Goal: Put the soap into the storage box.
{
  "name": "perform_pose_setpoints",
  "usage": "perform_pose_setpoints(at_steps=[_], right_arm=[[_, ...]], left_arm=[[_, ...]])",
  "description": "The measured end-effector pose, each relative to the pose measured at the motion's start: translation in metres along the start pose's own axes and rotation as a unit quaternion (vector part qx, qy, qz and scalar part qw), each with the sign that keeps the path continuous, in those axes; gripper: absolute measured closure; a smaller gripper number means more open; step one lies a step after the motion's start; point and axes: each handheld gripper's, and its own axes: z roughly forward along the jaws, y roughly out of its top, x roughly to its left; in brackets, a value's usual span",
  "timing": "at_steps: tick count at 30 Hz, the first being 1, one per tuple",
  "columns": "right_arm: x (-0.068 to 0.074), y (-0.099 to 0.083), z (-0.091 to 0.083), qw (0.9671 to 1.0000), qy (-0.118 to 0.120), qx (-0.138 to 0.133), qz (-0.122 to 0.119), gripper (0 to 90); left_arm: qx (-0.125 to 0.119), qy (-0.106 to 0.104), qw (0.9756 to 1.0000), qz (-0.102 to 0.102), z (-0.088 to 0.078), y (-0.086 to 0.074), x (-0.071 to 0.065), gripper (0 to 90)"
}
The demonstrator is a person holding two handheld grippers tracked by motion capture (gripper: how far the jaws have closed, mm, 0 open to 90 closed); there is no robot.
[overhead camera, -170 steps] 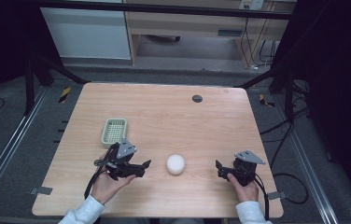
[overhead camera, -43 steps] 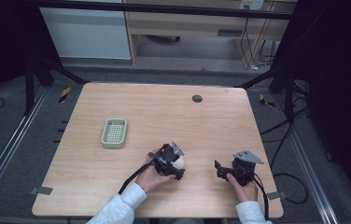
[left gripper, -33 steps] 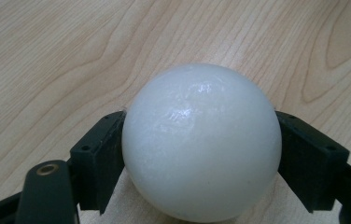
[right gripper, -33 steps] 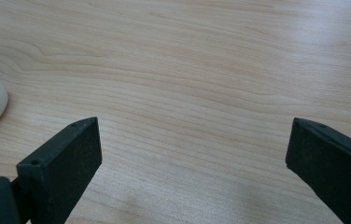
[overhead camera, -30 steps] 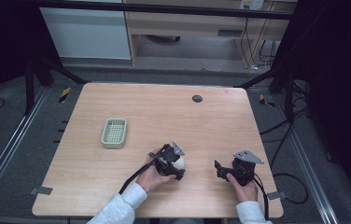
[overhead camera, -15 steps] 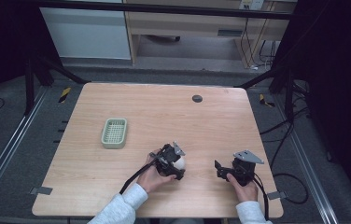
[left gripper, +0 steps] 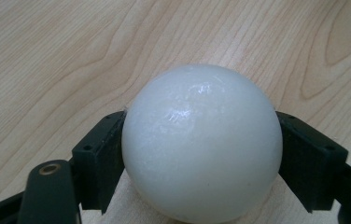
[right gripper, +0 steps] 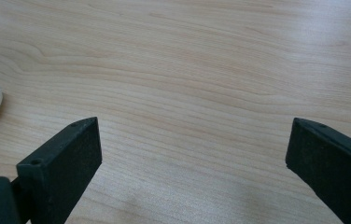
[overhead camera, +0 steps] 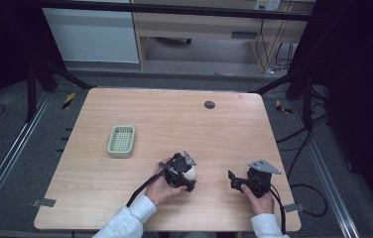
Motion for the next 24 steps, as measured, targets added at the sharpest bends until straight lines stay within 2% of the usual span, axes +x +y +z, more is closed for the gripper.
perform_pose_setpoints(at_steps=[9,21,24], right_arm=[[0.000,0.000,0.000,1.0000,0.000,0.000,0.000,3.9],[0.000,0.000,0.000,1.0000,0.000,0.001,0.000,3.9],[0.000,0.000,0.000,1.0000,0.000,0.000,0.000,3.9]], left_arm=[[-0.016,-0.001,0.9998,-0.006,-0.015,-0.001,0.003,22.7],[-0.024,0.004,0.9997,-0.005,-0.034,-0.006,0.010,22.7],[-0.033,0.005,0.9994,-0.013,-0.038,-0.007,0.012,22.7]])
